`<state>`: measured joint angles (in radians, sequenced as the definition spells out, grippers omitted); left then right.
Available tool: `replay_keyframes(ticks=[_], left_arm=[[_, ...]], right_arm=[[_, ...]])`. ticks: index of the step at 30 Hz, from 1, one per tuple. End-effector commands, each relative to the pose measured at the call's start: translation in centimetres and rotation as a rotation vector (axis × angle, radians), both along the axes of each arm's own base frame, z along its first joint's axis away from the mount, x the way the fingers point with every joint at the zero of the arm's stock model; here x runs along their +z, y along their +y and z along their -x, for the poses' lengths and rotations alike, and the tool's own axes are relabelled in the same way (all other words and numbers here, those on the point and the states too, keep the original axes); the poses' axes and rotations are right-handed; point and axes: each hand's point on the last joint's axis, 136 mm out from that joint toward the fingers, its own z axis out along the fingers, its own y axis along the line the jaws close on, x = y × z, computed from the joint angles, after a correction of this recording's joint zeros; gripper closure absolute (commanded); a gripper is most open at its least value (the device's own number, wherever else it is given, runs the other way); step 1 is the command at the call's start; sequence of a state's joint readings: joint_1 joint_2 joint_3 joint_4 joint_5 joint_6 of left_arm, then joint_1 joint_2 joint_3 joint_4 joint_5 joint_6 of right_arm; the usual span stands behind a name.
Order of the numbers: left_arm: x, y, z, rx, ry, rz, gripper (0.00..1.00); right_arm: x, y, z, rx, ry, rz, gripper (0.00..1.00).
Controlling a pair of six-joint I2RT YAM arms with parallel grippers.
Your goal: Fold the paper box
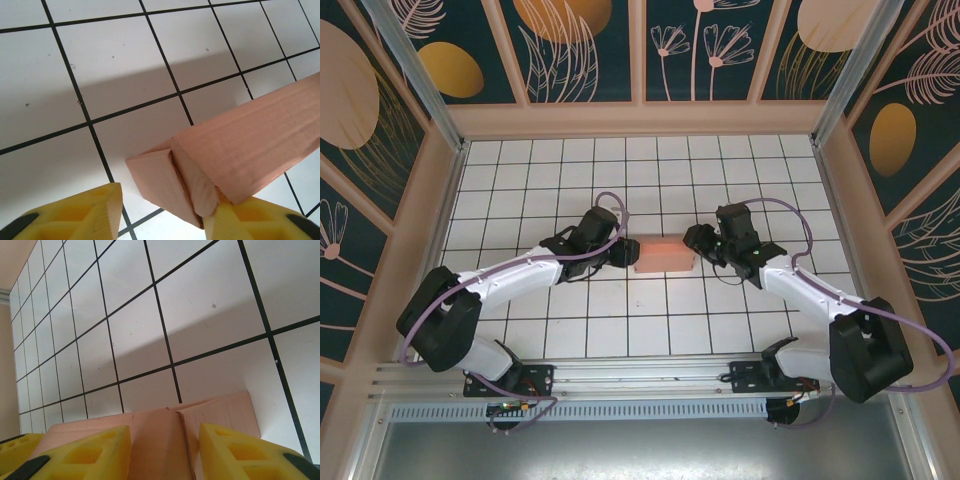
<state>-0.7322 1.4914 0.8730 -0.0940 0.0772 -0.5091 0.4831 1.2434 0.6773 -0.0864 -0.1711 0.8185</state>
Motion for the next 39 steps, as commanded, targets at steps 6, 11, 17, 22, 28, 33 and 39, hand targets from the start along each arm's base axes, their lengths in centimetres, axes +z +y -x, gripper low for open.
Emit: replay_keyframes(ticks=[6, 11, 17, 22, 28, 33, 39], left_arm=[[0.7, -0.3, 2.1, -0.085, 0.057, -0.003, 0.41], [1.5, -0.6, 2.9, -0.134, 0.062, 0.017, 0.33], [2.0, -0.9, 3.5, -0.176, 0.059, 0.033, 0.27], [4.0, -2.1, 4.2, -0.23, 0.04, 0.126, 0.21], [6.8, -2.2, 3.0, -0.113, 0.05, 0.337, 0.16], [6.1, -1.9, 1.8, 0.006, 0.09, 0.376, 0.32], [2.5, -1.4, 1.4, 0.06, 0.151, 0.309, 0.5]], right_arm=[[-2.2, -0.4, 0.4, -0.026, 0.054, 0.015, 0.59], [-2.6, -0.6, 0.3, -0.034, 0.06, 0.023, 0.59], [-2.9, -0.6, 0.3, -0.036, 0.067, 0.026, 0.59], [-3.1, -0.6, 0.4, -0.036, 0.068, 0.027, 0.59], [-3.2, -0.5, 0.4, -0.031, 0.069, 0.023, 0.59], [-3.1, -0.5, 0.4, -0.029, 0.065, 0.022, 0.59], [-2.8, -0.6, 0.5, -0.031, 0.059, 0.023, 0.58]])
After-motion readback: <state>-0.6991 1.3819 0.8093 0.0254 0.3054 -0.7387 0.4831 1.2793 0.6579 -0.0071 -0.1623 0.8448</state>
